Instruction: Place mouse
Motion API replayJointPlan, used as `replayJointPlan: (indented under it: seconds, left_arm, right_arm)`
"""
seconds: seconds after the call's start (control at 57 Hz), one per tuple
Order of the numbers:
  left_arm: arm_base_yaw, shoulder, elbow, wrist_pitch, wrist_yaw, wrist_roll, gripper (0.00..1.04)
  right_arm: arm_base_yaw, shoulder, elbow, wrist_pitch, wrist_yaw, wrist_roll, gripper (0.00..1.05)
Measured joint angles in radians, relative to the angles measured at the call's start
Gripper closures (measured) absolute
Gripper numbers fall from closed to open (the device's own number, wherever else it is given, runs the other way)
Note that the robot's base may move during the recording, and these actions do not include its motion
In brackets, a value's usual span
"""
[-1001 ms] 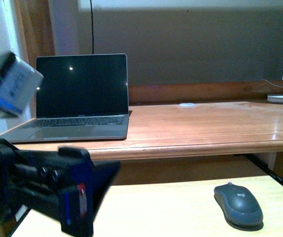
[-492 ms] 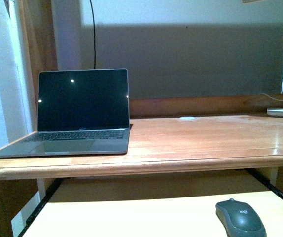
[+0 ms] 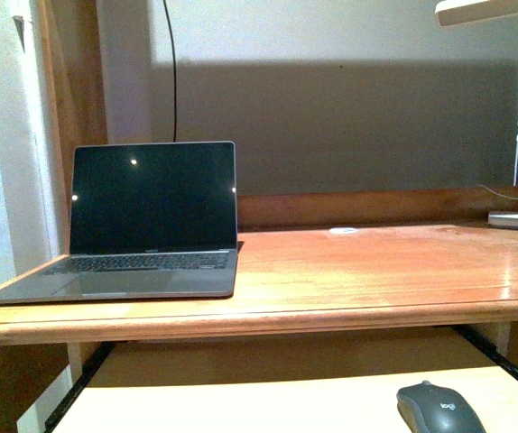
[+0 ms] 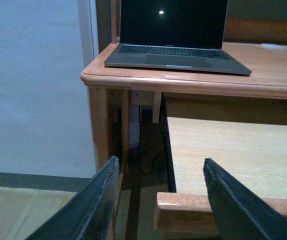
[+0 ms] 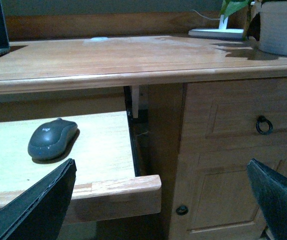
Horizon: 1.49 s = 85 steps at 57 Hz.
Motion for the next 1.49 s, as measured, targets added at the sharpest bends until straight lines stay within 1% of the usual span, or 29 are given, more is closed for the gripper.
replayJointPlan:
  seconds: [0.018,0.088,0.105,0.14,0.158,0.176,0.193,0.211,0.228,0.263,0.298,0.316,0.351,0.369,0.474,0.685,0.843,0.878,0.948,1.018,1.036,1.141,1.159,1.194,1.264,1.369,1.387,1.422,1.492]
  left_arm:
    - [0.018,-0.014,-0.010,-0.005,0.014,0.002,0.73]
    - [0.068,-0.031,-0.014,-0.017,0.061,0.005,0.89]
    - [0.071,-0.031,-0.014,-0.018,0.063,0.005,0.89]
    - [0.090,-0.038,-0.014,-0.021,0.081,0.005,0.97]
    - [0.095,-0.039,-0.014,-0.022,0.085,0.006,0.98]
    - [0.104,-0.041,-0.014,-0.024,0.094,0.005,1.02]
    - [0.112,-0.042,-0.014,-0.024,0.103,0.006,1.02]
    - [0.117,-0.043,-0.014,-0.026,0.110,0.007,1.02]
    - [0.137,-0.046,-0.014,-0.031,0.144,0.007,1.02]
    - [0.181,-0.052,-0.014,-0.038,0.208,0.009,1.02]
    - [0.232,-0.055,-0.014,-0.039,0.242,0.010,1.02]
    - [0.259,-0.056,-0.014,-0.040,0.247,0.010,1.02]
    - [0.270,-0.056,-0.014,-0.041,0.248,0.010,1.02]
    - [0.274,-0.057,-0.014,-0.041,0.255,0.010,1.02]
    - [0.277,-0.057,-0.014,-0.041,0.262,0.010,1.02]
    - [0.277,-0.058,-0.014,-0.041,0.262,0.010,1.02]
    - [0.278,-0.058,-0.014,-0.041,0.262,0.010,1.02]
    - [0.278,-0.058,-0.014,-0.041,0.262,0.010,0.99]
    - [0.278,-0.058,-0.014,-0.041,0.262,0.010,0.87]
    - [0.278,-0.058,-0.014,-0.041,0.262,0.010,0.71]
    - [0.278,-0.058,-0.014,-0.041,0.262,0.010,0.65]
    - [0.278,-0.058,-0.014,-0.041,0.262,0.010,0.50]
    - [0.278,-0.058,-0.014,-0.041,0.262,0.010,0.44]
    - [0.278,-0.058,-0.014,-0.041,0.262,0.010,0.37]
    - [0.278,-0.058,-0.014,-0.041,0.262,0.010,0.27]
    - [0.278,-0.058,-0.014,-0.041,0.262,0.010,0.12]
    - [0.278,-0.058,-0.014,-0.041,0.262,0.010,0.08]
    - [0.278,-0.058,-0.014,-0.041,0.262,0.011,0.06]
    - [0.278,-0.058,-0.014,-0.041,0.262,0.011,0.08]
  right_arm:
    - [0.000,0.000,0.000,0.000,0.000,0.000,0.00]
    - [0.000,0.000,0.000,0.000,0.000,0.000,0.00]
    - [0.000,0.000,0.000,0.000,0.000,0.000,0.00]
    - [0.000,0.000,0.000,0.000,0.000,0.000,0.00]
    - [-0.001,0.000,0.000,-0.001,-0.006,0.000,0.00]
    - [-0.010,0.009,0.002,-0.009,-0.043,0.014,0.00]
    - [-0.022,0.026,0.006,-0.016,-0.095,0.033,0.00]
    - [-0.023,0.035,0.008,-0.016,-0.119,0.037,0.00]
    - [-0.024,0.061,0.011,-0.005,-0.153,0.058,0.00]
    - [-0.008,0.115,0.019,0.026,-0.177,0.072,0.00]
    - [0.028,0.192,0.030,0.082,-0.172,0.080,0.00]
    - [0.057,0.250,0.040,0.129,-0.153,0.087,0.00]
    - [0.095,0.332,0.059,0.195,-0.123,0.093,0.00]
    - [0.122,0.399,0.078,0.246,-0.098,0.093,0.00]
    - [0.203,0.618,0.159,0.398,-0.031,0.093,0.00]
    - [0.336,0.983,0.305,0.562,0.079,0.050,0.00]
    - [0.405,1.173,0.387,0.621,0.134,0.003,0.00]
    - [0.415,1.205,0.406,0.632,0.145,-0.008,0.00]
    - [0.433,1.272,0.441,0.665,0.171,-0.045,0.00]
    - [0.449,1.338,0.474,0.683,0.186,-0.084,0.00]
    - [0.455,1.356,0.482,0.684,0.198,-0.097,0.00]
    - [0.481,1.407,0.504,0.684,0.230,-0.130,0.00]
    - [0.492,1.426,0.513,0.683,0.241,-0.138,0.00]
    - [0.506,1.455,0.526,0.678,0.257,-0.151,0.00]
    - [0.521,1.501,0.553,0.660,0.284,-0.155,0.00]
    - [0.526,1.569,0.608,0.599,0.325,-0.148,0.00]
    - [0.526,1.575,0.615,0.591,0.328,-0.146,0.00]
    - [0.523,1.598,0.644,0.558,0.345,-0.136,0.00]
    - [0.518,1.624,0.686,0.509,0.359,-0.122,0.00]
